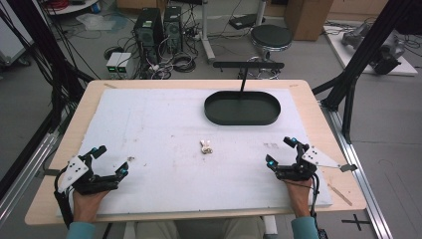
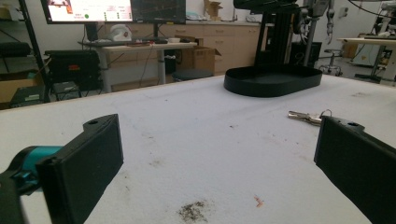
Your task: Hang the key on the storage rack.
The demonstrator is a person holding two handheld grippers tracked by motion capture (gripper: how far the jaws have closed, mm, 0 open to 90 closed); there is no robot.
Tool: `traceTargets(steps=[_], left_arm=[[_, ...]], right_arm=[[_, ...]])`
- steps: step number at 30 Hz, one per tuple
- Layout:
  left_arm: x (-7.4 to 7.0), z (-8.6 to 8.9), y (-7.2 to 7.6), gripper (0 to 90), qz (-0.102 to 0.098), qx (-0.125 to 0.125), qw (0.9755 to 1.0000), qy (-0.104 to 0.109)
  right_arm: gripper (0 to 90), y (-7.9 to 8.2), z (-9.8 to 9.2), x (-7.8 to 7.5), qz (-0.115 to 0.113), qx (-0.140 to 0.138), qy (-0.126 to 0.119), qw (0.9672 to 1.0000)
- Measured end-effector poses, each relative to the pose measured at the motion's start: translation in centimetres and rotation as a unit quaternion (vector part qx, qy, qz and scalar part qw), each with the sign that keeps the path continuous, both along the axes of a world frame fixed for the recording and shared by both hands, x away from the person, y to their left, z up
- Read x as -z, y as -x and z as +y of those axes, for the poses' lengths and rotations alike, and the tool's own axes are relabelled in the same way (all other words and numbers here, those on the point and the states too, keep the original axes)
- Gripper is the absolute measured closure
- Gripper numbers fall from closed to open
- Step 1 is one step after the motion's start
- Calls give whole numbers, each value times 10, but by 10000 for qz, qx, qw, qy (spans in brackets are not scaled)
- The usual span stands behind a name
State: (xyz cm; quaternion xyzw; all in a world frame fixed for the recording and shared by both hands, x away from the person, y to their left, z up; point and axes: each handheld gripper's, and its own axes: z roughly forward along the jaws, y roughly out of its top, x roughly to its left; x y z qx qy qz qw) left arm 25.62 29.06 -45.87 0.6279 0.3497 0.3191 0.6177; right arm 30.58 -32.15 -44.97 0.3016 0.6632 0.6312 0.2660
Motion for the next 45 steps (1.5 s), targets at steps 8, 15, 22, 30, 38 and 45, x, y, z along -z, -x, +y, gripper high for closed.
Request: traceTargets(steps=[8, 15, 22, 30, 38, 45], left_arm=[[0, 1, -1, 17, 17, 11, 10000, 10], [0, 1, -1, 17, 43, 48, 10000, 40], [0, 1, -1, 17, 43, 38, 10000, 41], [0, 1, -1, 17, 56, 55, 10000, 19], [0, 1, -1, 17, 62, 53, 10000, 8], [0, 1, -2, 17, 50, 74, 10000, 16]], right_arm=[[6, -2, 0, -1, 109, -5, 17, 9999], [6, -13, 17, -28, 240, -258, 568, 9978], [6, -36, 42, -71, 587, -702, 1151, 9891], [6, -57, 73, -105, 910, -1116, 1930, 9706], [6, -76, 103, -114, 1439, -1652, 2572, 9412], [6, -88, 134, -107, 1726, -2034, 2941, 9178]])
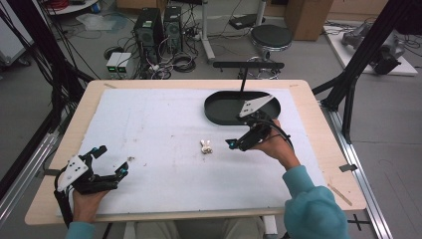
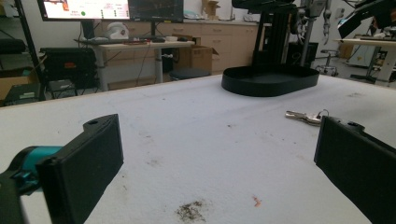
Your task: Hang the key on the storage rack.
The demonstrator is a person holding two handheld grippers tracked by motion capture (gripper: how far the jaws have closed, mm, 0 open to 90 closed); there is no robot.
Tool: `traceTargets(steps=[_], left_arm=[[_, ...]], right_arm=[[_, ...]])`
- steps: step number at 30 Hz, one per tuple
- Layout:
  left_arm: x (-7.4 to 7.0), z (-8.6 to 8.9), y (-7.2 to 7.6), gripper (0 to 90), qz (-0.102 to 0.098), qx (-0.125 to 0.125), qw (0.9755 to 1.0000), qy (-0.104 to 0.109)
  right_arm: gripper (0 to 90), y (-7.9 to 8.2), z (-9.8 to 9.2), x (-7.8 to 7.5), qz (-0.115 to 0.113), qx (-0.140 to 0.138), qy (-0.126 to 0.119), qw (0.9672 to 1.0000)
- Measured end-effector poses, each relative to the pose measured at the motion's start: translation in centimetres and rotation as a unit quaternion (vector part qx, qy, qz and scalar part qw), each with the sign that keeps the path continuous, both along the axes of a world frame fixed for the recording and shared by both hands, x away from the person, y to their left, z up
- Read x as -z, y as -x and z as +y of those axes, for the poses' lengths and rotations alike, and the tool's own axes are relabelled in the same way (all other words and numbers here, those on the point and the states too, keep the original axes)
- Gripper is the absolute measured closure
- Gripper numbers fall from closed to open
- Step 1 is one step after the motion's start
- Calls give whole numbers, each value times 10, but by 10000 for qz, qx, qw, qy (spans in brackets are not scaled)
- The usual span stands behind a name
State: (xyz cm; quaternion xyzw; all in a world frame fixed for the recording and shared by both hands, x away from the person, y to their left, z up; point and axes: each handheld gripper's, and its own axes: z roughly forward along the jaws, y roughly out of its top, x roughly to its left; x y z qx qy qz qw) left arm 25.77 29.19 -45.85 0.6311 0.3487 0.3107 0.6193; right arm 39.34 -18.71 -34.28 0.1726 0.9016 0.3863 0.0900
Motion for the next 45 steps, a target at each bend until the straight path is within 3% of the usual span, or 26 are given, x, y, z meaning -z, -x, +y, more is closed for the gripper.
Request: traceTargets(steps=[7, 15, 23, 31, 36, 39, 45], left_arm=[[0, 0, 0, 17, 2, 7, 10000, 7], [0, 0, 0, 17, -1, 9, 10000, 5], [0, 0, 0, 17, 7, 2, 10000, 29], [0, 0, 0, 17, 7, 7, 10000, 13], [0, 0, 0, 17, 5, 3, 10000, 36], [0, 0, 0, 17, -7, 1, 10000, 19], [0, 0, 0, 17, -9, 3, 10000, 22]], right_arm=[[6, -10, 24, 14, 244, -382, 302, 9985], [6, -15, 46, 28, 398, -524, 615, 9959], [6, -19, 63, 46, 566, -710, 1011, 9907], [7, -21, 73, 55, 644, -758, 1183, 9880], [47, -21, 76, 60, 846, -714, 1379, 9842], [68, -22, 77, 62, 842, -714, 1469, 9830], [228, -24, 77, 65, 1003, -730, 1565, 9799]])
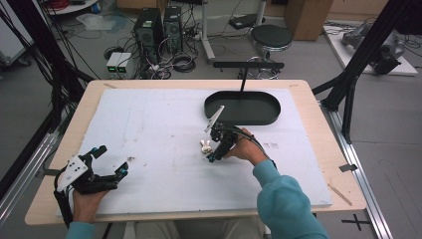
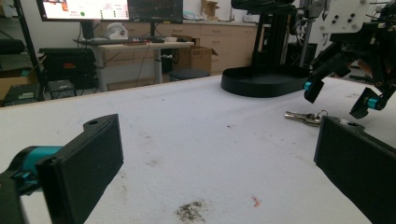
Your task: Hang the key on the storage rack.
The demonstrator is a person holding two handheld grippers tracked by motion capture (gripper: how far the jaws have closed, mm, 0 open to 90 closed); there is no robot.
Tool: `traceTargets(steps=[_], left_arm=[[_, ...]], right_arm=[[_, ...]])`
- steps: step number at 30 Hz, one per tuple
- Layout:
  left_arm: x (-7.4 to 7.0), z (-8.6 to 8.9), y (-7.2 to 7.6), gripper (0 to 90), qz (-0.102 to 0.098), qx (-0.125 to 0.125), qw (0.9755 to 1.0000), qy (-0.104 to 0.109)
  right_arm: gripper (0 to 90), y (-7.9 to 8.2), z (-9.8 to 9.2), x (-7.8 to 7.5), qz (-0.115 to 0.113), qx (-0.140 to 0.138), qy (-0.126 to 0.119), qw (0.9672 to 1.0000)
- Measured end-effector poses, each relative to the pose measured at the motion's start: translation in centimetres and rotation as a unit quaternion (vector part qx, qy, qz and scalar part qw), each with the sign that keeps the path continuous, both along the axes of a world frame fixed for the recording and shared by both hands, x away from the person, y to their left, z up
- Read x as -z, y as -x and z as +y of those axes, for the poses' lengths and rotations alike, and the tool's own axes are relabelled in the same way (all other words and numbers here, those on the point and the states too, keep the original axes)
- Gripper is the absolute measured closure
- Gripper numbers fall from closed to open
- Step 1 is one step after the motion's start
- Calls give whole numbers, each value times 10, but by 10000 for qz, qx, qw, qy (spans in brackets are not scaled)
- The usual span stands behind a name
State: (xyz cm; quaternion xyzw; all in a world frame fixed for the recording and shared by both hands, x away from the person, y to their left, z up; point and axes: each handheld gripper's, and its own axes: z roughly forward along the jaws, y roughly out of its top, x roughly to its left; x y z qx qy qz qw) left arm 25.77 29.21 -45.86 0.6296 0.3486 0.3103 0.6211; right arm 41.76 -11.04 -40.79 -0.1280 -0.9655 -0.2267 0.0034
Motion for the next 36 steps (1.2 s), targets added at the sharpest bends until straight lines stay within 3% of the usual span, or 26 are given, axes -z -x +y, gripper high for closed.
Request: traceTargets(steps=[11, 18, 36], left_arm=[[0, 0, 0, 17, 2, 8, 10000, 12], [0, 0, 0, 17, -5, 11, 10000, 13], [0, 0, 0, 17, 3, 17, 10000, 32]], right_arm=[[515, -5, -3, 3, 182, 119, -25, 9998], [641, -6, -3, 3, 244, 156, 56, 9996], [805, -6, -2, 2, 163, 48, 108, 9998]])
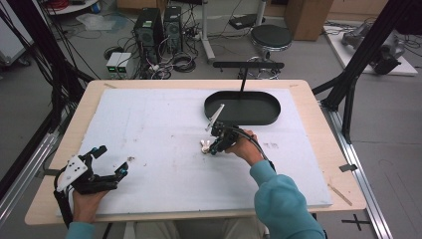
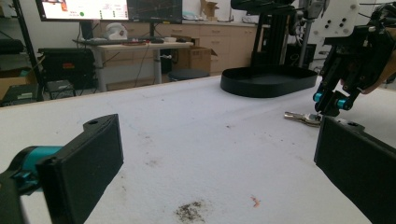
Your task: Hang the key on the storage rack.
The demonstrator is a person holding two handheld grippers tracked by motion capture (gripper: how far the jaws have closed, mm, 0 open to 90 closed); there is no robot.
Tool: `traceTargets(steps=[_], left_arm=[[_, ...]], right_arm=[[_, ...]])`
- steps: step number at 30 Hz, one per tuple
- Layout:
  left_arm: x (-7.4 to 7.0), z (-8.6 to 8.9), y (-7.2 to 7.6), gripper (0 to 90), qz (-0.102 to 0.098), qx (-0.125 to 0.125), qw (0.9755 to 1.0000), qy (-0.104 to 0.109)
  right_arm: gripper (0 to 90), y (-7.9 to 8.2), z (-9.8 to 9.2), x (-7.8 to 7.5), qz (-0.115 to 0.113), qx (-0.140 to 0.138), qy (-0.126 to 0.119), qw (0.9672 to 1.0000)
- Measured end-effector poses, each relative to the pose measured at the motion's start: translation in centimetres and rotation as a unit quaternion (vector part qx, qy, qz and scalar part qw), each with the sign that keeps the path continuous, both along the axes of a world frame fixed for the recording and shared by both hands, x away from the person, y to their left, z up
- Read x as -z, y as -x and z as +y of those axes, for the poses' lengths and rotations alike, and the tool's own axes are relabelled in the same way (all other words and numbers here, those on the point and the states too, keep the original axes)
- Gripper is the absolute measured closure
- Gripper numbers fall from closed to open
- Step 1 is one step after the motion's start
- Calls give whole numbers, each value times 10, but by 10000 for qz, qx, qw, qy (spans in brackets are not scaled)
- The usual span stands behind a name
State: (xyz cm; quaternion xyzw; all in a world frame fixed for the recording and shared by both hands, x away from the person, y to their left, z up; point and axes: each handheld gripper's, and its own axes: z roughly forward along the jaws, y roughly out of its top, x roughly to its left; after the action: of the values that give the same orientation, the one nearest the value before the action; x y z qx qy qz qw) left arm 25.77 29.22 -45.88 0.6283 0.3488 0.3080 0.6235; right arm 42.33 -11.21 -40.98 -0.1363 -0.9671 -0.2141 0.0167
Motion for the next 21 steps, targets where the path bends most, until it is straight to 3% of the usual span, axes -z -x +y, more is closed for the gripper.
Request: traceTargets(steps=[15, 21], left_arm=[[0, 0, 0, 17, 5, 1, 10000, 6], [0, 0, 0, 17, -2, -4, 10000, 0]], right_arm=[[875, 2, 2, -1, -106, -117, 4, 9999], [888, 3, 3, -1, -102, 68, 18, 9999]])
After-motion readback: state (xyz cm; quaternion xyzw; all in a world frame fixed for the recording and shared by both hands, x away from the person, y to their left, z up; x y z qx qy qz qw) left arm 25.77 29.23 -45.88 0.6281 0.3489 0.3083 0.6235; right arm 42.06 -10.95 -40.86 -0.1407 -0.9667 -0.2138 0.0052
